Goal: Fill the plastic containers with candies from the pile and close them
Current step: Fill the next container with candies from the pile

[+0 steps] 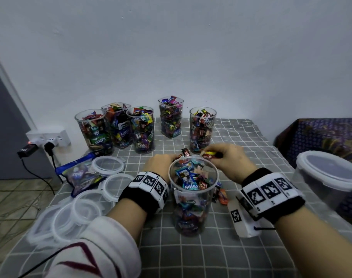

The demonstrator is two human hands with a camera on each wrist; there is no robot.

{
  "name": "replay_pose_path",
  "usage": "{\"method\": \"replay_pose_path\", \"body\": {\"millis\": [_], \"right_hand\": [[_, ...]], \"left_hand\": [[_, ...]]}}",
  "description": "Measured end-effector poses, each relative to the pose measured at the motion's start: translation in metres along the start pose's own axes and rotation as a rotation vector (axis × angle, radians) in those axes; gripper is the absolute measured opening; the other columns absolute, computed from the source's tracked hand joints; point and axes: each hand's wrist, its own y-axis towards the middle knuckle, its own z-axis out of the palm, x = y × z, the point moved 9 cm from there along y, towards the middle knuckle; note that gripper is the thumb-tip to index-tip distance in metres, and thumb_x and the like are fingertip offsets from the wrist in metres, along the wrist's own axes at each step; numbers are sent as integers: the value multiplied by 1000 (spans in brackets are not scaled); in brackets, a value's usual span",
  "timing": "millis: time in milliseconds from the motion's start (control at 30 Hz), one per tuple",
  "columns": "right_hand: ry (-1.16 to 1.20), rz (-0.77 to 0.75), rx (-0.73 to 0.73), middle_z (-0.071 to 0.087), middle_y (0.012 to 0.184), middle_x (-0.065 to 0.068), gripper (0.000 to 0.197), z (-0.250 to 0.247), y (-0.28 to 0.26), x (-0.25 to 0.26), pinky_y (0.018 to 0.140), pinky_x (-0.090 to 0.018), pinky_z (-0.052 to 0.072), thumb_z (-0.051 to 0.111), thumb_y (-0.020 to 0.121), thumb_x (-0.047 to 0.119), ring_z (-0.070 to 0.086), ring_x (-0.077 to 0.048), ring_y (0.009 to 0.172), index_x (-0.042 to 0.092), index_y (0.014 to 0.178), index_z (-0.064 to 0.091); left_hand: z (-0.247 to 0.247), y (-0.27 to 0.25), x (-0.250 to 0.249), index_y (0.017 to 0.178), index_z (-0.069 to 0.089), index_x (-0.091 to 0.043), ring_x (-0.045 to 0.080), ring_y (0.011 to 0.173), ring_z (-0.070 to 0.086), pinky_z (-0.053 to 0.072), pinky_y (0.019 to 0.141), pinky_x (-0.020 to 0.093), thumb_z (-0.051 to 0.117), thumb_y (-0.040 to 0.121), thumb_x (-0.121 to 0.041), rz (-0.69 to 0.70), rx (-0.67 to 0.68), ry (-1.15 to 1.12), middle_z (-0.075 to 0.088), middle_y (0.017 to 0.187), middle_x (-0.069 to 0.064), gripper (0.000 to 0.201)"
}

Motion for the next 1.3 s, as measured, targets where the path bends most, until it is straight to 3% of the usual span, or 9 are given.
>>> {"method": "replay_pose_path", "body": {"millis": [67, 300, 433, 533, 633, 767, 1033, 1167, 1300], "right_hand": [[48, -53, -41, 69, 100, -4, 26, -14, -5, 13, 89, -37, 49, 69, 82, 13, 61, -19, 94, 18, 107, 69], [122, -214, -83, 69, 97, 4, 30, -39, -31, 62, 82, -23, 46, 71, 80, 16, 61, -9, 89, 22, 109, 69], [121, -246, -36, 69, 100, 7, 32, -30, -46, 75, 86, -23, 49, 71, 80, 17, 62, -7, 94, 23, 111, 68], [79, -288, -38, 68, 103, 9, 33, -26, -53, 80, 88, -22, 48, 71, 81, 18, 60, -6, 98, 24, 112, 68], [6, -316, -46, 67, 107, 8, 34, -22, -57, 81, 91, -27, 48, 72, 80, 20, 59, -7, 100, 23, 113, 68], [14, -367, -58, 65, 116, 8, 38, -22, -63, 85, 94, -28, 47, 75, 77, 24, 57, -4, 106, 20, 115, 68], [44, -396, -139, 58, 129, 8, 47, -21, -75, 84, 103, -26, 42, 66, 75, 41, 50, -1, 120, 25, 119, 65], [71, -318, -87, 45, 137, 14, 72, -15, -78, 75, 105, -12, 26, 63, 69, 57, 37, 3, 127, 29, 134, 49], [231, -164, 105, 33, 142, 17, 107, 3, -80, 58, 110, -28, 32, 78, 60, 58, 33, -1, 130, 34, 146, 19]], "left_hand": [[-2, -3, 0, 127, 53, -31, 29, 107, 59, 51, 87, 37, 53, 91, -31, -4, -15, -14, 65, 117, 8, 36], [-7, -9, -2, 124, 56, -28, 29, 108, 59, 48, 84, 35, 54, 91, -33, -14, -37, -42, 64, 117, 8, 33], [-4, -10, -6, 125, 55, -26, 31, 107, 59, 48, 83, 35, 50, 93, -32, -6, -19, -22, 64, 118, 9, 33], [-2, -9, -9, 113, 56, -17, 32, 102, 59, 46, 79, 36, 47, 94, -28, -15, 9, 34, 64, 112, 12, 24], [-3, -11, -11, 112, 56, -14, 32, 103, 59, 46, 81, 36, 47, 94, -26, -51, 25, 29, 63, 113, 13, 23], [-8, -14, -8, 114, 57, -14, 30, 106, 59, 47, 86, 37, 48, 95, -27, -111, 19, -32, 63, 112, 13, 25], [-6, -17, -1, 116, 59, -26, 27, 101, 61, 49, 85, 41, 53, 86, -40, -14, -38, -110, 66, 110, 6, 34], [-17, -27, 9, 122, 60, -22, 26, 106, 60, 48, 87, 36, 60, 87, -30, -61, -140, -236, 66, 116, 7, 36], [-29, -38, 20, 130, 55, -21, 24, 112, 56, 43, 88, 30, 58, 90, -36, -130, -247, -285, 63, 124, 6, 43]]}}
